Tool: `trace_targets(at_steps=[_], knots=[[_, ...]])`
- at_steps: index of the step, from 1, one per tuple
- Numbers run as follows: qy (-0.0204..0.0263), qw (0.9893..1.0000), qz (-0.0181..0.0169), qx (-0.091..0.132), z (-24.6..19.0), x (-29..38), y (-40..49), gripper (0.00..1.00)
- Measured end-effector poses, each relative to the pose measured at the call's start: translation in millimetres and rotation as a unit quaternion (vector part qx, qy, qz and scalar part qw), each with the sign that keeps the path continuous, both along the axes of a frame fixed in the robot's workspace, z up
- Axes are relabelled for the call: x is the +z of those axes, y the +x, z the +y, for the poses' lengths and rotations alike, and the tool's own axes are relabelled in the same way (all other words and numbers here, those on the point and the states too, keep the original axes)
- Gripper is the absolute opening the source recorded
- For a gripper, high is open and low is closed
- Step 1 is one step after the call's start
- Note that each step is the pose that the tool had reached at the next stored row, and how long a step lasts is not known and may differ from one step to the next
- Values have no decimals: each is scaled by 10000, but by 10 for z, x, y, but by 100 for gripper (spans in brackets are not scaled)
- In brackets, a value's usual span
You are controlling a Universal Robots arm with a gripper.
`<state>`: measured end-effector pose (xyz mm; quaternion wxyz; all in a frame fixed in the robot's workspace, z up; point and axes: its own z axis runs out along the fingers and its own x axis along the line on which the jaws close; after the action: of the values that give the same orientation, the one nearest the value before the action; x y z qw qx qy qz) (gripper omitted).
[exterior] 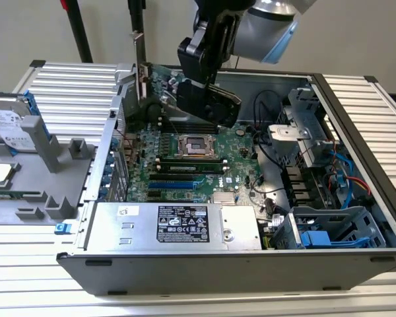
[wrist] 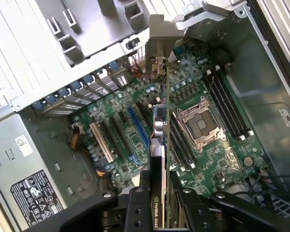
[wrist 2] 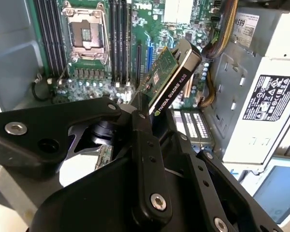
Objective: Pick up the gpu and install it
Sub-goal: 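Insert the gpu into the slot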
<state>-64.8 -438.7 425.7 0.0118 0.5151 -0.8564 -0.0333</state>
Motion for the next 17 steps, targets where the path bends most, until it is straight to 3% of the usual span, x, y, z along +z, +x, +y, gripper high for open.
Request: trace_targets(at_steps=[9,17], knots=[[0,9991,0,413,0,0,16,0],[0,9969,0,782,0,0,28,0]])
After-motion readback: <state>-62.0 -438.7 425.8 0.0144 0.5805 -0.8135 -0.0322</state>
